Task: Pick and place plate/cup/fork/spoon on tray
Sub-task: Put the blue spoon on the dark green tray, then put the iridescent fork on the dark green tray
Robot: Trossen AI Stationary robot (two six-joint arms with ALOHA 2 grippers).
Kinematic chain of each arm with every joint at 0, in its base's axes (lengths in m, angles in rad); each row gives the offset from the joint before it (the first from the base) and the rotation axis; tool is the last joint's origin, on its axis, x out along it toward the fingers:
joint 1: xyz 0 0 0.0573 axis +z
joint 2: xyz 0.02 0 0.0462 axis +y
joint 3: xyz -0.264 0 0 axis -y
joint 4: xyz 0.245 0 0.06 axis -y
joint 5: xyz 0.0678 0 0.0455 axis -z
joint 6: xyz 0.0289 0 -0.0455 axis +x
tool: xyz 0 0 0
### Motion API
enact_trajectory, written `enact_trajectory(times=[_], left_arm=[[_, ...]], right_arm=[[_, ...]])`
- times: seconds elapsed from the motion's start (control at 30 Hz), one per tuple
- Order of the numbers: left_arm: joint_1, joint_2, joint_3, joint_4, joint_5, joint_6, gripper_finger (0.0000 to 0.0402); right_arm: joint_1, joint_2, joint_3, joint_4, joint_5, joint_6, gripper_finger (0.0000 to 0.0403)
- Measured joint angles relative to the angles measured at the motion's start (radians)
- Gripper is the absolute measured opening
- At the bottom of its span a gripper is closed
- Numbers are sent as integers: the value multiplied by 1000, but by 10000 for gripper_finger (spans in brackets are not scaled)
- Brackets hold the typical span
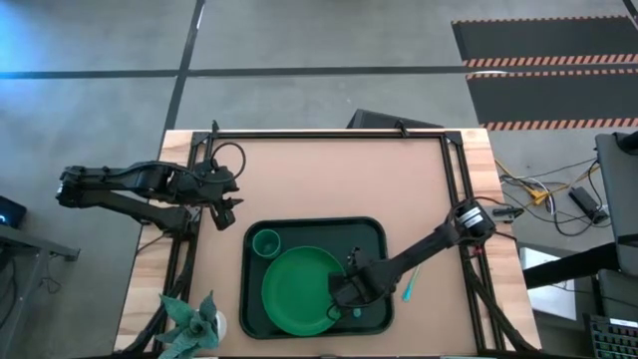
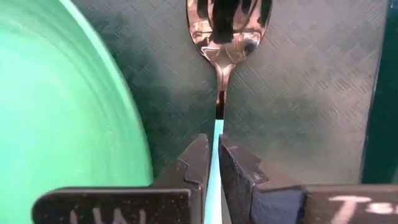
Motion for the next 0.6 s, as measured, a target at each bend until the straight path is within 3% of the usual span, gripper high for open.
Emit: enact_trajectory(times=[0.13, 0.4, 0.6], left_arm=[[0, 0, 0, 0, 0, 0, 141], [0, 0, 0, 0, 0, 0, 141], [0, 0, 0, 0, 0, 2, 141]], right_arm=[[0, -37, 0, -46, -2, -25, 29], [7, -196, 0, -338, -11, -30, 29], [45, -286, -15, -549, -66, 96, 54]])
